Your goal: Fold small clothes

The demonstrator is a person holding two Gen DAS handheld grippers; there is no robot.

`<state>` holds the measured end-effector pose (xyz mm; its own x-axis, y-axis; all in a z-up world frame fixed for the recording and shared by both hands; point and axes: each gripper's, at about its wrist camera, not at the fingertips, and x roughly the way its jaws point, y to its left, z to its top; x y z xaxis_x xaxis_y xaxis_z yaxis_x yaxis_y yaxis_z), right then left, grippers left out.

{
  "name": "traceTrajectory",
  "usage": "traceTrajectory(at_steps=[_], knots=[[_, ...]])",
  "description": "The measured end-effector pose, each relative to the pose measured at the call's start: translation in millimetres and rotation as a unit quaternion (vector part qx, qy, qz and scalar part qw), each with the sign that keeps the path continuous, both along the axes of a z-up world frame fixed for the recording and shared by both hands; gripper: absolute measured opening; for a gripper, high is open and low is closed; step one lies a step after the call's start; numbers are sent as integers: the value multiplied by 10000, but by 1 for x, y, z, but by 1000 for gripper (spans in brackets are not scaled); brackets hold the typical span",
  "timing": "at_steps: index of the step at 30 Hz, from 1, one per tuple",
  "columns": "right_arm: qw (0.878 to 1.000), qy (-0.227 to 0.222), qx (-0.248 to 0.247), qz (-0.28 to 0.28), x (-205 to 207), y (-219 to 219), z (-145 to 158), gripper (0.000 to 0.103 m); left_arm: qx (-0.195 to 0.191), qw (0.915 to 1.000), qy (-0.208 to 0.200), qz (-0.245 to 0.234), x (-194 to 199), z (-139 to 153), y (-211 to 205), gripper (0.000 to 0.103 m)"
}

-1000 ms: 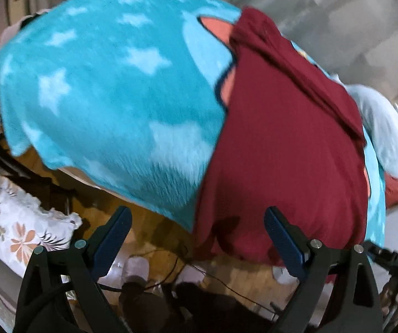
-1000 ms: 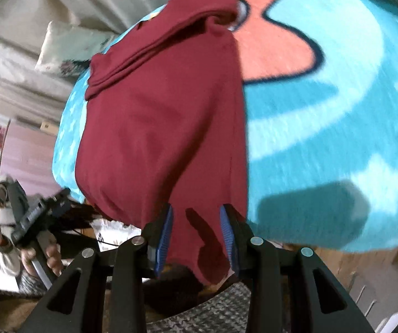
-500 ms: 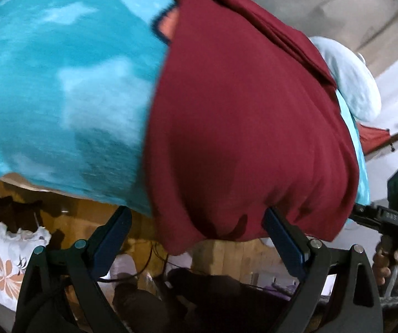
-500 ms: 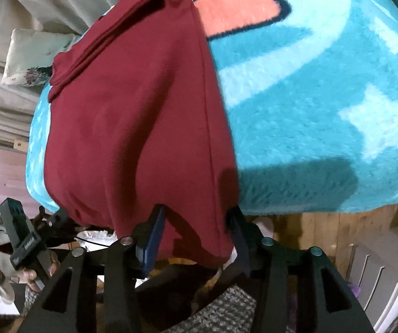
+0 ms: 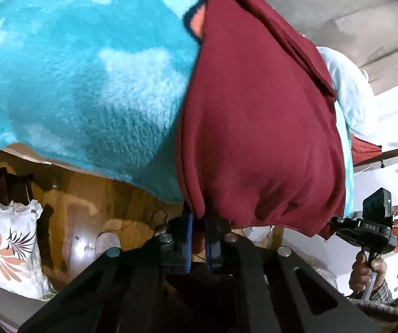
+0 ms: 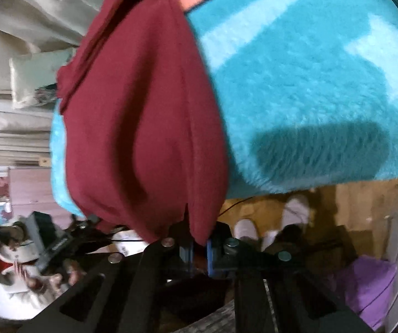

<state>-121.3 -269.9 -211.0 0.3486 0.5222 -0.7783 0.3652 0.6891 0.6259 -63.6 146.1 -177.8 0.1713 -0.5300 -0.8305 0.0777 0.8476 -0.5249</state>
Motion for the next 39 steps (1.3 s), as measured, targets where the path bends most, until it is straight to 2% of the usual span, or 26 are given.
traceTrajectory(at_steps=[8,13,18,21,25,30,34,39], knots=[[9963,-644,399,394,5,8,64,7,-104,9989,-326,312,-9,50,21,6],[9902,-1166,626,438,19,-5,97,7,-307,9952,-698,609,5,101,22,6],[9821,-1588,923,419,38,-17,116,7,-457,9907,-992,816,28,138,13,6],[9773,-1758,1088,467,55,-27,121,7,-377,9882,-1170,912,44,152,3,6],[9734,-1898,1167,526,77,-39,129,7,-284,9850,-1337,1056,67,165,-9,6],[9723,-2056,990,510,120,-46,148,7,26,9842,-1373,1114,113,172,-18,6],[9728,-2113,901,304,155,-57,154,7,118,9849,-1354,1075,166,170,-26,7],[9826,-1810,377,-179,213,-68,142,7,263,9882,-1212,904,245,147,-48,7]])
